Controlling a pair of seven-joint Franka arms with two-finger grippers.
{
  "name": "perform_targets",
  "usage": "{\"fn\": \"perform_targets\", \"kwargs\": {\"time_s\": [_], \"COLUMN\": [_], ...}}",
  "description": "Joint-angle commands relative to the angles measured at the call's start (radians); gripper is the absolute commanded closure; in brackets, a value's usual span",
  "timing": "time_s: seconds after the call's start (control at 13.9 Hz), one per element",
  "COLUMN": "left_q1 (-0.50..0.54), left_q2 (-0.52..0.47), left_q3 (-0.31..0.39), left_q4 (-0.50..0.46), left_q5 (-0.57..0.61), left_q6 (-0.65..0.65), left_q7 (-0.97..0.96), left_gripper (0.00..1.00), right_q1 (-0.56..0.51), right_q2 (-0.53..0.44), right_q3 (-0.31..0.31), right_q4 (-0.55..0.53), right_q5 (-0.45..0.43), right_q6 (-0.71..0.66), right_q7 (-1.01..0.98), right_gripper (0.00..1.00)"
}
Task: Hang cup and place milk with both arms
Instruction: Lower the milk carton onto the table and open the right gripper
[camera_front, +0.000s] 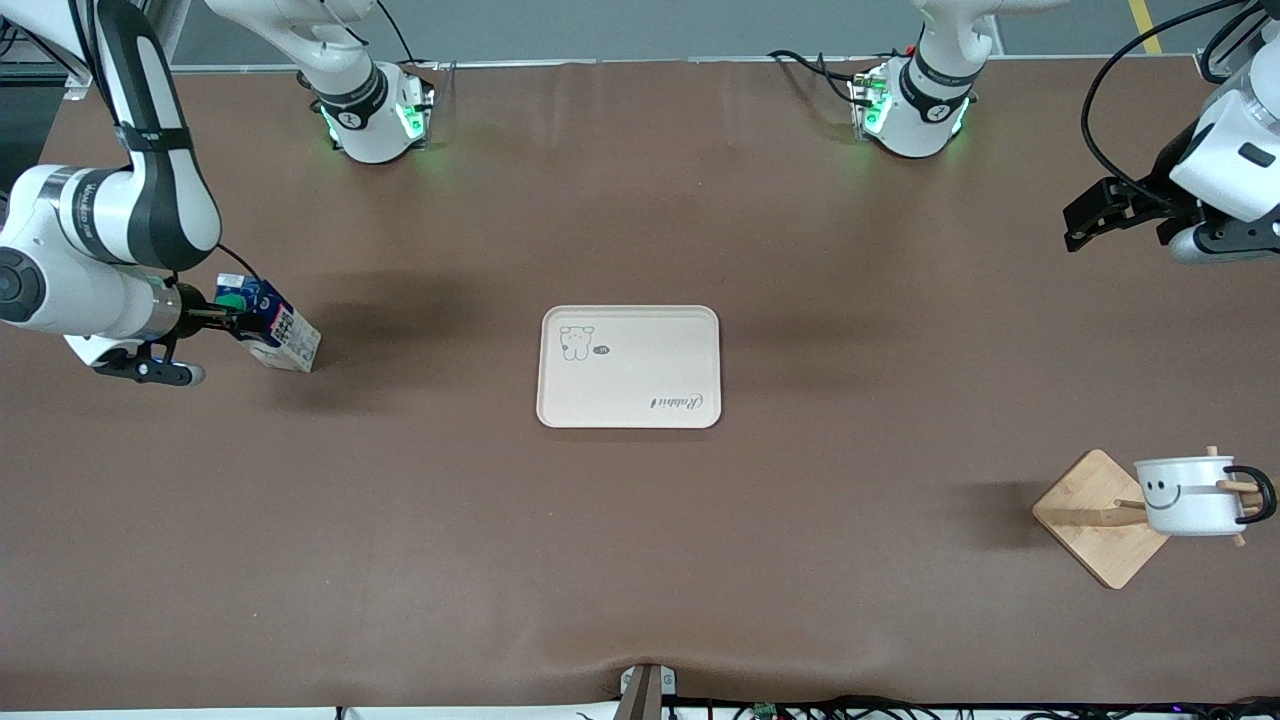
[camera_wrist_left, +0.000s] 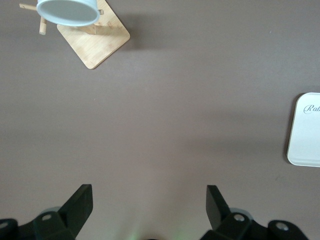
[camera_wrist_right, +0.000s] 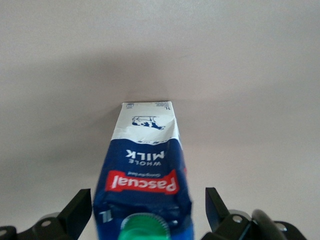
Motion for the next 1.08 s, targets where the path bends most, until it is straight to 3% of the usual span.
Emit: {"fn": "perform_targets", "kwargs": {"time_s": [0.0, 0.43, 0.57, 0.79, 1.01], "left_q1": [0.000, 0.000, 0.000, 0.000, 0.000], "left_q2": [-0.016, -0.021, -0.021, -0.021, -0.022], "left_q3": [0.001, 0.001, 0.001, 0.000, 0.000], "left_q4": [-0.008, -0.008, -0.008, -0.008, -0.008], "left_q5": [0.002, 0.002, 0.002, 0.002, 0.002], "left_q6": [0.011, 0.005, 0.005, 0.005, 0.002], "left_q7": [-0.002, -0.002, -0.002, -0.003, -0.003], "left_gripper": [0.00, 0.00, 0.00, 0.00, 0.00], "right_q1": [-0.006, -0.011, -0.013, -0.014, -0.007], "right_q2": [0.007, 0.008, 0.045, 0.071, 0.088], "right_q3": [0.006, 0.006, 0.006, 0.006, 0.006], "right_q4": [0.019, 0.106, 0.205, 0.342, 0.508], "right_q5": [-0.021, -0.013, -0.009, 0.124, 0.171], "right_q6": [-0.002, -0.021, -0.024, -0.034, -0.215], "right_q7": [-0.002, -0.034, -0.078, -0.124, -0.123], "right_gripper": [0.00, 0.00, 0.00, 0.00, 0.00]}}
